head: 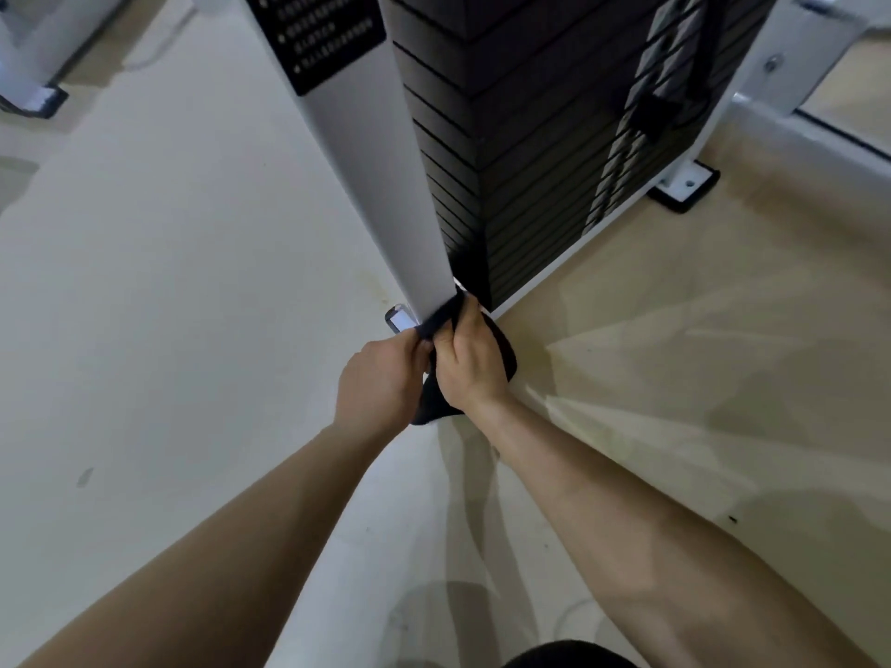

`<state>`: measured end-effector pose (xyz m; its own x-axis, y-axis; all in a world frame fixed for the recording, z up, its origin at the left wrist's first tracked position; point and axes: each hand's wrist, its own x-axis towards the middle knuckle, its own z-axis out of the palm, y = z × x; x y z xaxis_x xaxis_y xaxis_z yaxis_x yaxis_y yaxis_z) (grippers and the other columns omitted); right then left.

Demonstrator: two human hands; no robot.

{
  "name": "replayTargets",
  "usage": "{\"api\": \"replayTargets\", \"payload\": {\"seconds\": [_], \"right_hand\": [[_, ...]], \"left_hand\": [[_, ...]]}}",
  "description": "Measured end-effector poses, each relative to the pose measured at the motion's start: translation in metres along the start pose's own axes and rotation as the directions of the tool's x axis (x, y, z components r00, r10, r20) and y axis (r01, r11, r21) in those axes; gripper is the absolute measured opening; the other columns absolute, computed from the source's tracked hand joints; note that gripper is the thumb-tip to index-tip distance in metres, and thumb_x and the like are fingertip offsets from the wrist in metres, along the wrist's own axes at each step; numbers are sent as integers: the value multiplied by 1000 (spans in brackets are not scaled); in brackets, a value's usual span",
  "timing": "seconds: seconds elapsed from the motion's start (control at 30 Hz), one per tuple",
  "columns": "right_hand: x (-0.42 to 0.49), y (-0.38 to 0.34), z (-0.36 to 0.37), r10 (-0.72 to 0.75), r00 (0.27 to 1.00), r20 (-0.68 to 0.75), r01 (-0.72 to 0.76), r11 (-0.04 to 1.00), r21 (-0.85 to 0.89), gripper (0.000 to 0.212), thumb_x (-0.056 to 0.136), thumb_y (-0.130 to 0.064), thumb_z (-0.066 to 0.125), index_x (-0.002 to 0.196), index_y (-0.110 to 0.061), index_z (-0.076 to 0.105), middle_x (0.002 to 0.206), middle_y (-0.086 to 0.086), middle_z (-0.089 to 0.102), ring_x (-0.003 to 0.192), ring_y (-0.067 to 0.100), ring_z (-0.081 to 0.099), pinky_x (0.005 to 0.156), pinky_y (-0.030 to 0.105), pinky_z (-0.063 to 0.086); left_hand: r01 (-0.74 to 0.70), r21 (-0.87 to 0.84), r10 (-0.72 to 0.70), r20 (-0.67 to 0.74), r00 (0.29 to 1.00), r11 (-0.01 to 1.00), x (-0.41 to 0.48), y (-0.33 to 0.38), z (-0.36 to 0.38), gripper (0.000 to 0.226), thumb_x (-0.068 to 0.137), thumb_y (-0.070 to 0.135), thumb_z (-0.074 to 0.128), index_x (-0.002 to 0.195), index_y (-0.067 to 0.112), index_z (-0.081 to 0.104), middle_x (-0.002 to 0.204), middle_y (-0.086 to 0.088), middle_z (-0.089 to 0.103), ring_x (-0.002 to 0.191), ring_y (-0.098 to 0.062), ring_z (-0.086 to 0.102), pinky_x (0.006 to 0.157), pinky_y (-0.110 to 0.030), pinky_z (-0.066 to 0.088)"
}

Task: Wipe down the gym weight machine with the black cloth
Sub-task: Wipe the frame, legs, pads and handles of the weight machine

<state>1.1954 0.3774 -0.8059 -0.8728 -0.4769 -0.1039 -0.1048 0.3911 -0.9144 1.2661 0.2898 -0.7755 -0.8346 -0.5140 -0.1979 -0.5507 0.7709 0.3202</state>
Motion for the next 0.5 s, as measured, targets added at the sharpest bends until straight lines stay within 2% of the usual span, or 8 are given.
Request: {"api": "replayTargets", "payload": {"seconds": [0.13, 0.2, 0.27, 0.33, 0.43, 0.5], "right_hand": [[1, 20, 4, 15, 999, 36, -13, 997, -78, 64, 96, -45, 30, 140, -1, 42, 128, 20, 60, 115, 35, 57, 93, 39, 44], [1, 21, 2, 27, 999, 36, -24, 995, -96, 64, 96, -46, 29, 140, -2, 43, 128, 19, 61, 114, 35, 58, 93, 39, 45], [-1, 16, -2, 62, 997, 41, -58, 995, -86, 54, 100, -42, 32, 138, -5, 45, 126, 17, 62, 113, 34, 58, 90, 37, 44], [-4, 3, -10, 64, 997, 33, -62, 996, -58, 42, 106, -33, 35, 139, -10, 45, 126, 13, 63, 114, 33, 58, 91, 37, 44], [-15, -33, -24, 28, 1000, 10, -28, 1000, 14, 48, 104, -33, 35, 147, -13, 37, 136, 11, 58, 123, 29, 54, 99, 39, 44], [-20, -65, -33, 32, 999, -26, -32, 999, 13, 48, 104, -28, 39, 148, -11, 36, 139, 11, 55, 124, 29, 53, 97, 35, 43]], "left_hand": [[72, 21, -74, 94, 993, 997, 9, 1, 26, 30, 102, 31, 35, 86, 17, 58, 81, -6, 64, 73, -28, 58, 55, -32, 37], [64, 71, -71, 105, 992, 995, 11, 0, 27, 30, 102, 29, 34, 84, 17, 55, 81, -7, 63, 73, -30, 57, 56, -32, 37], [34, 84, -43, 111, 993, 996, 12, -3, 20, 32, 101, 30, 32, 85, 19, 57, 82, -7, 64, 73, -29, 58, 56, -33, 40], [-16, 73, 9, 91, 996, 997, 10, -3, 5, 34, 101, 33, 31, 89, 22, 60, 83, -4, 67, 72, -27, 59, 58, -36, 47], [-70, -23, 70, -3, 998, 997, -3, 4, -30, 31, 102, 33, 35, 93, 20, 61, 84, -1, 67, 72, -27, 59, 61, -41, 49], [-67, -130, 58, -74, 996, 989, -17, 14, -57, 28, 102, 34, 40, 89, 21, 61, 80, 3, 65, 73, -24, 59, 61, -38, 48]]}}
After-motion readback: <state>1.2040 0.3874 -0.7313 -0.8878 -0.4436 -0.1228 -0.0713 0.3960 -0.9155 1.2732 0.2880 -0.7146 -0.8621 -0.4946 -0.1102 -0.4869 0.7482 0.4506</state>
